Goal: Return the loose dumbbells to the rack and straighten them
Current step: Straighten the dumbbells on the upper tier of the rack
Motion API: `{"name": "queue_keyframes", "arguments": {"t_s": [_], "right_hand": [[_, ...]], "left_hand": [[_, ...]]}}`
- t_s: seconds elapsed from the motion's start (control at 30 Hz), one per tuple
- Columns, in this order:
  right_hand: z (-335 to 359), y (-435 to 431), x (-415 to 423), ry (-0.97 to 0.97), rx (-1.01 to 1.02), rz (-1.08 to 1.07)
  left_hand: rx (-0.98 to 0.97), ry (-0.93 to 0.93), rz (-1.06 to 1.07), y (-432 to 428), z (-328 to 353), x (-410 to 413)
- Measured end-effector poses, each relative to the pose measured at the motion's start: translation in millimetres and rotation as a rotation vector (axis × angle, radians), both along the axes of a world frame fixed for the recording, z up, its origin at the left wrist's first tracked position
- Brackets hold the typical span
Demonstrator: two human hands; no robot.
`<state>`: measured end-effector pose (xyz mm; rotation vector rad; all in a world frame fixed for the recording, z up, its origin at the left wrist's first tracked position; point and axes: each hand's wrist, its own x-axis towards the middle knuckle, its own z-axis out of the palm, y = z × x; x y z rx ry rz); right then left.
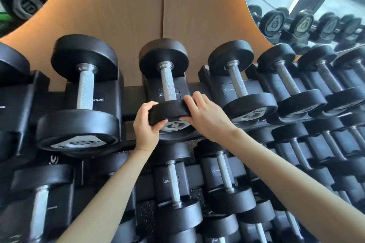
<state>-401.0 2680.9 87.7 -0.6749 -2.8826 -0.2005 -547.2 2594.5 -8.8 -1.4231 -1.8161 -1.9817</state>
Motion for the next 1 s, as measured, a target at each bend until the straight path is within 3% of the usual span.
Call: {"name": "queue_keyframes", "arguments": {"t_s": [0.17, 0.27, 0.33, 0.5, 0.6, 0.7, 0.8, 1.0], "right_hand": [[10.4, -17.5, -18.3, -0.074, 0.238, -0.001], [9.3, -17.8, -13.9, -0.004, 0.134, 0.015], [2.4, -11.2, -3.9, 0.104, -0.077, 0.028], [-22.8, 6.9, 18.4, 0.606, -1.021, 0.026], [-49.1, 11.4, 20.6, 0.803, -1.28, -0.045], [-80.0, 9.7, 15.5, 0.922, -1.328, -0.071], [-87.4, 11.7, 6.9, 0.959, -1.241, -0.04], [-60.2, 17.0, 1.8, 0.738, -1.027, 0.007]], "left_hand": [[-0.02, -0.193, 0.086, -0.9, -15.7, 2.7], [-0.166, -0.208, 0.028, -6.4, -16.4, 3.2], [-0.289, -0.15, -0.042, -12.5, -12.3, 0.9], [-0.412, 0.107, -0.187, -20.4, 22.9, -10.2], [-0.425, 0.329, -0.235, -4.3, 53.6, -4.2], [-0.262, 0.452, -0.112, 7.4, 57.5, 4.9], [-0.15, 0.475, -0.011, 9.4, 45.2, 1.5], [-0.08, 0.239, -0.004, 2.7, 20.9, -4.8]]}}
